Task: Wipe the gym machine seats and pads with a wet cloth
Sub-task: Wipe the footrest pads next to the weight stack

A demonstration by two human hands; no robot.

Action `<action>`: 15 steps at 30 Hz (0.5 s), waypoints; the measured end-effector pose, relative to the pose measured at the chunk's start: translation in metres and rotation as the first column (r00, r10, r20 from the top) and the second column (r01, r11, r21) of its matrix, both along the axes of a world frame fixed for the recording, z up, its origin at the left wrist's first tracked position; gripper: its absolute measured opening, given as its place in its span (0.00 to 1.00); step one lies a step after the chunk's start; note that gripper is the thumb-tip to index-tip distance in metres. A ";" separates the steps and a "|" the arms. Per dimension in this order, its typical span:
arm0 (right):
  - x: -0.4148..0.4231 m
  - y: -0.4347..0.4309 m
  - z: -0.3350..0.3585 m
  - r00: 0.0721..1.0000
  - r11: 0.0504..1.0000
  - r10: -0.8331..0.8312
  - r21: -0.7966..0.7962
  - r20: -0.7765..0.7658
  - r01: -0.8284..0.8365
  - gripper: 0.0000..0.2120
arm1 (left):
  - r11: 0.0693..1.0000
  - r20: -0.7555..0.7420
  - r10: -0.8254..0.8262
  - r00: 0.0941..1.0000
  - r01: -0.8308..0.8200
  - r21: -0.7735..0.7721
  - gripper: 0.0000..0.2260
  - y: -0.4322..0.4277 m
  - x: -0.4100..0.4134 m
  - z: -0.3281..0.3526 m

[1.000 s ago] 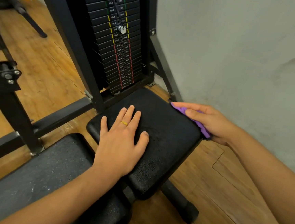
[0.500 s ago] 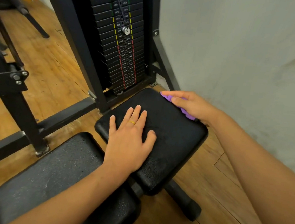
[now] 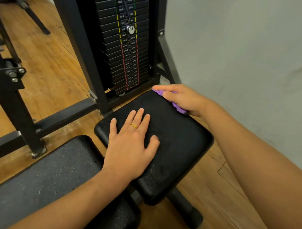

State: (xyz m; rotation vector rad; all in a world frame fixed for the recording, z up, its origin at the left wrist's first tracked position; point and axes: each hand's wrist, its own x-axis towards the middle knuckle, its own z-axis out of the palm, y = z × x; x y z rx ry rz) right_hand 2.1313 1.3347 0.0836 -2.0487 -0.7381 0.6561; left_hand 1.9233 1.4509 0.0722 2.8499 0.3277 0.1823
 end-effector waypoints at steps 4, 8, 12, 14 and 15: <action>-0.011 -0.020 -0.003 0.990 0.995 -0.009 0.097 -0.140 0.023 0.16 | 1.000 0.003 0.011 1.000 -0.011 -0.012 0.30 0.001 -0.001 0.005; -0.048 -0.104 -0.011 0.941 0.976 -0.042 0.187 -0.335 0.110 0.17 | 1.000 0.019 0.007 1.000 -0.006 -0.015 0.28 -0.003 -0.002 0.006; -0.076 -0.152 -0.008 0.972 0.982 -0.081 0.148 -0.220 0.115 0.17 | 1.000 0.041 0.003 0.999 -0.003 -0.009 0.30 -0.003 -0.001 0.002; -0.073 -0.144 -0.009 0.980 0.987 -0.096 0.110 -0.174 0.116 0.17 | 1.000 0.031 0.005 0.999 -0.005 -0.011 0.30 -0.003 -0.001 -0.002; -0.069 -0.136 -0.008 0.978 0.986 -0.111 0.105 -0.179 0.131 0.16 | 1.000 0.024 0.002 1.000 -0.002 -0.018 0.30 -0.006 -0.002 -0.003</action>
